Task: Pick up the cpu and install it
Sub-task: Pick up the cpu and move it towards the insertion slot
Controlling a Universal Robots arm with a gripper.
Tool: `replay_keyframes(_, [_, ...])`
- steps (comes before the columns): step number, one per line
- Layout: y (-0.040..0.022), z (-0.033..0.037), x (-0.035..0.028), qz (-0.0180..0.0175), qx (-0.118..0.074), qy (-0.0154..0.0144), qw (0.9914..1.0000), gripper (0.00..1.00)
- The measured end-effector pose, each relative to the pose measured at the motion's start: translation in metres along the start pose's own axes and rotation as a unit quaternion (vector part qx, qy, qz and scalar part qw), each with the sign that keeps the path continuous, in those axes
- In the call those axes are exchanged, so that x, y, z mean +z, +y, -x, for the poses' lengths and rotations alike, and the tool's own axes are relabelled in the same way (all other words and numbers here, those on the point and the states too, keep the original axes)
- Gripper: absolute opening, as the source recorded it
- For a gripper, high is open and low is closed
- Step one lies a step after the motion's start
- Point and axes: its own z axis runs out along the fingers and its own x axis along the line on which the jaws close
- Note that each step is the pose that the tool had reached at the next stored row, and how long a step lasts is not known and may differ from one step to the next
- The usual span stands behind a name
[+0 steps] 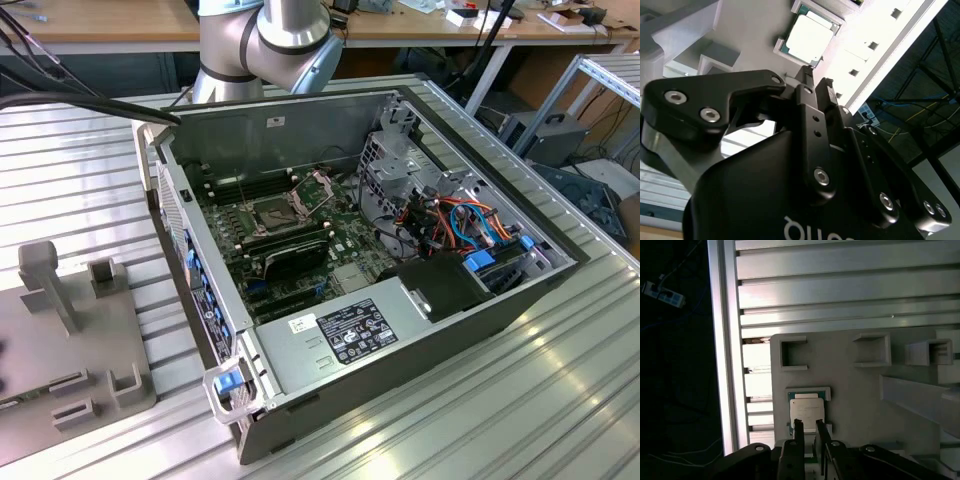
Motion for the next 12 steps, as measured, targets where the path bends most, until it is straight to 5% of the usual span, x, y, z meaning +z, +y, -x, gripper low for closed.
replay_keyframes(1, [0.0, 0.0, 0.0, 0.0, 0.0, 0.0, 1.0, 0.24])
replay_keyframes(5, [0.0, 0.0, 0.0001, 0.0, 0.0, 0.0, 1.0, 0.54])
replay_keyframes(6, [0.0, 0.0, 0.0001, 0.0, 0.0, 0.0, 1.0, 0.54])
replay_keyframes(7, [-0.0001, 0.0003, 0.0076, 0.0001, 0.0, -0.0001, 1.0, 0.6])
replay_keyframes(8, [-0.0003, 0.0005, 0.0174, 0.0, 0.0, 0.0, 1.0, 0.6])
replay_keyframes(12, [-0.0003, 0.0006, 0.0182, 0.0, 0.0, 0.0, 1.0, 0.6])
